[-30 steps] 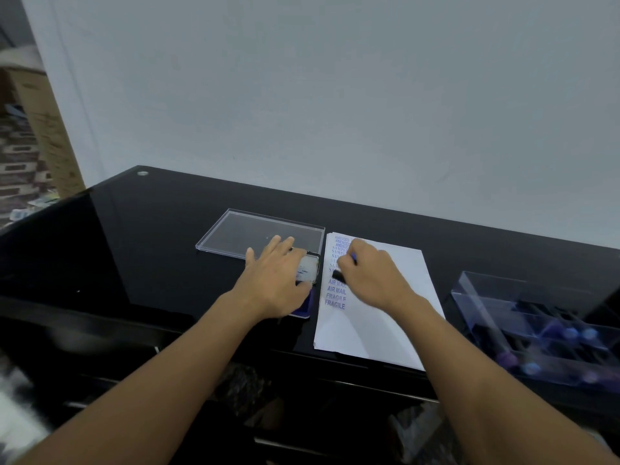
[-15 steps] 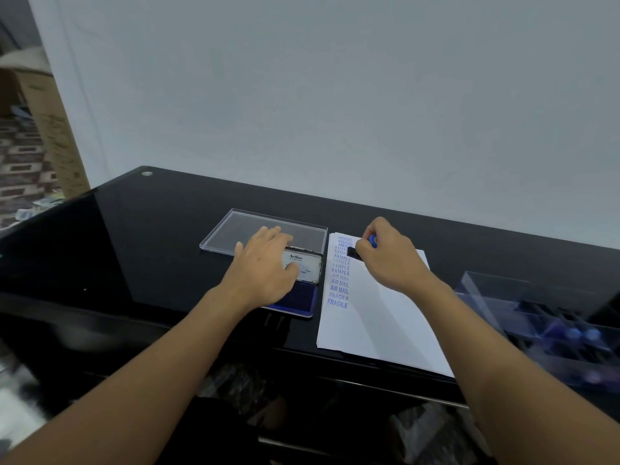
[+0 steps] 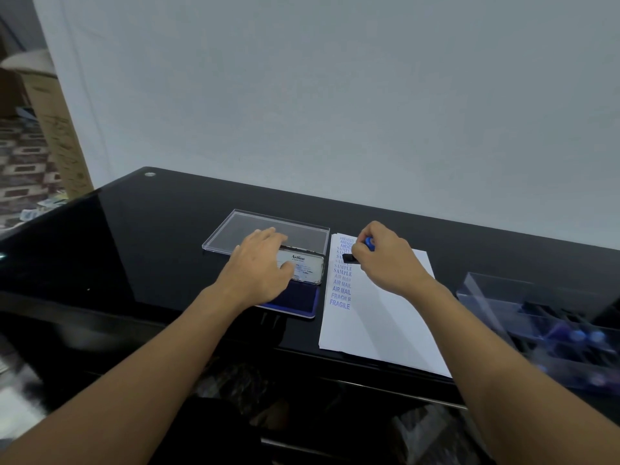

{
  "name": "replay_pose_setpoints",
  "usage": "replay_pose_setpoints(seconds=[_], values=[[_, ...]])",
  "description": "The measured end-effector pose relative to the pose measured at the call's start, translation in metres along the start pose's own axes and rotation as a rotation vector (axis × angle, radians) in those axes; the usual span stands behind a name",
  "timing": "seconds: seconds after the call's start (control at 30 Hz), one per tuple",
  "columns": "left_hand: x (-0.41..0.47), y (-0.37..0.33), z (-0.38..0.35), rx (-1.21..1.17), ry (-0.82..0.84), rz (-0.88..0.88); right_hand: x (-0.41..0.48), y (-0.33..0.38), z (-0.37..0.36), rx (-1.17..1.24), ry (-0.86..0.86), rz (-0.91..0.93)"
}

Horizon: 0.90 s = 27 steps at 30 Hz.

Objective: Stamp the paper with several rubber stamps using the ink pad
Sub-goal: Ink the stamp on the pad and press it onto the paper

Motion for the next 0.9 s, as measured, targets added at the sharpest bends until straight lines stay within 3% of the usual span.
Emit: replay_pose_setpoints(seconds=[0.33, 0.9], values=[[-0.004, 0.024, 0.014, -0.102, -0.083, 0.071, -0.004, 0.022, -0.036, 0.06, 0.081, 0.004], [0.0, 0.056, 0.013, -0.135, -0.143, 0.178, -0.001, 0.071, -0.075, -0.043, 0.209, 0.181]])
Point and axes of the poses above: each hand's wrist, its own x-axis towards the middle knuckle, its own z-axis out of the back of the hand, y = z × x, the point moved 5 cm from there along x, towards the middle knuckle, and after that the axes turned 13 degrees about -y, right-handed, at the moved point
